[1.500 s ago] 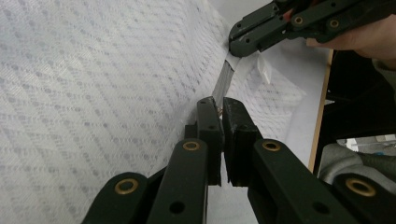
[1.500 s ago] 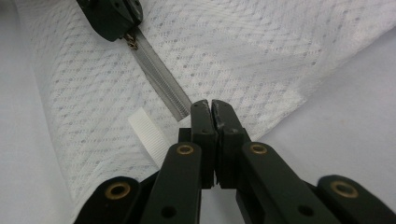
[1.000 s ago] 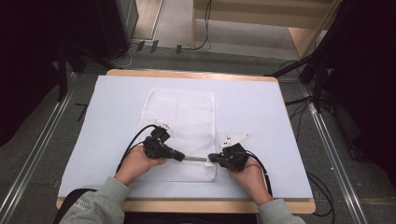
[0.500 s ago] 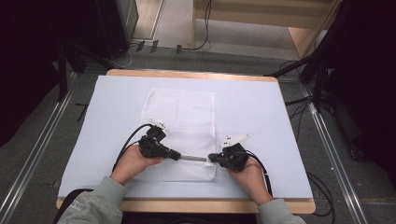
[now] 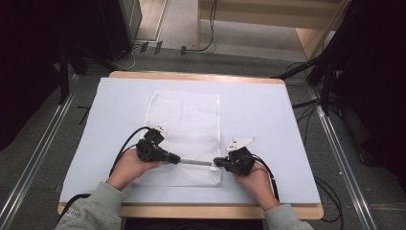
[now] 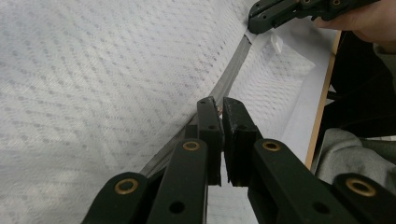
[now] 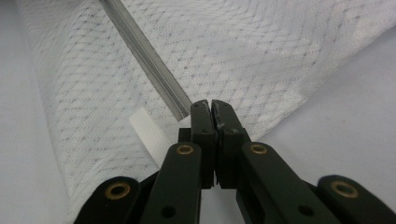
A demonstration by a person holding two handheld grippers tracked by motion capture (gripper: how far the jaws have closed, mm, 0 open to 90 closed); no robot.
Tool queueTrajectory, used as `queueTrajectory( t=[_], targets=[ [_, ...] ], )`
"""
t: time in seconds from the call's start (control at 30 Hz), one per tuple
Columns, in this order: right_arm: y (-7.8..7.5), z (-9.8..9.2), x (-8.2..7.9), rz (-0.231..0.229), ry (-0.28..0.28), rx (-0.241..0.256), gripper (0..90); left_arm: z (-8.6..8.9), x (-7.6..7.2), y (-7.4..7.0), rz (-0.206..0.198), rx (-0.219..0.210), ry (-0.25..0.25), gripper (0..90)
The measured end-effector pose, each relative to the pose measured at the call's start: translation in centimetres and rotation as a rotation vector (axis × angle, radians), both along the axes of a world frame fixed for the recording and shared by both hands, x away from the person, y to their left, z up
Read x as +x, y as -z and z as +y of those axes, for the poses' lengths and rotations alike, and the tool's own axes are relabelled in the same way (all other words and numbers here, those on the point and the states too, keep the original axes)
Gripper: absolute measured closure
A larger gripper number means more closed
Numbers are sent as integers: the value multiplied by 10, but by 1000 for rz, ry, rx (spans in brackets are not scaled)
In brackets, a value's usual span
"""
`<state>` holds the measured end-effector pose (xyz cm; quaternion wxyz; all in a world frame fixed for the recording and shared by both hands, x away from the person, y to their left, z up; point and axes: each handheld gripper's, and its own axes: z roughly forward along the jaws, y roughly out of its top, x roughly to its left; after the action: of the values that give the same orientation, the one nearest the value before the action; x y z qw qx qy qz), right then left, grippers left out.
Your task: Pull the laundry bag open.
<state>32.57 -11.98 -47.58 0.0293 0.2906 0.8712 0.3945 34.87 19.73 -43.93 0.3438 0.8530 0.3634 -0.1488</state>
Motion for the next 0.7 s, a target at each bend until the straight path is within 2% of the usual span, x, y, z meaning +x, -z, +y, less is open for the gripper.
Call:
queueTrajectory(
  t=[0.2, 0.7],
  targets=[
    [0, 0, 0, 0, 0, 1, 899, 7, -2, -1, 0, 1, -2, 879],
    [0, 0, -1, -4, 2, -5, 899, 7, -2, -2, -2, 8, 8, 880]
  ],
)
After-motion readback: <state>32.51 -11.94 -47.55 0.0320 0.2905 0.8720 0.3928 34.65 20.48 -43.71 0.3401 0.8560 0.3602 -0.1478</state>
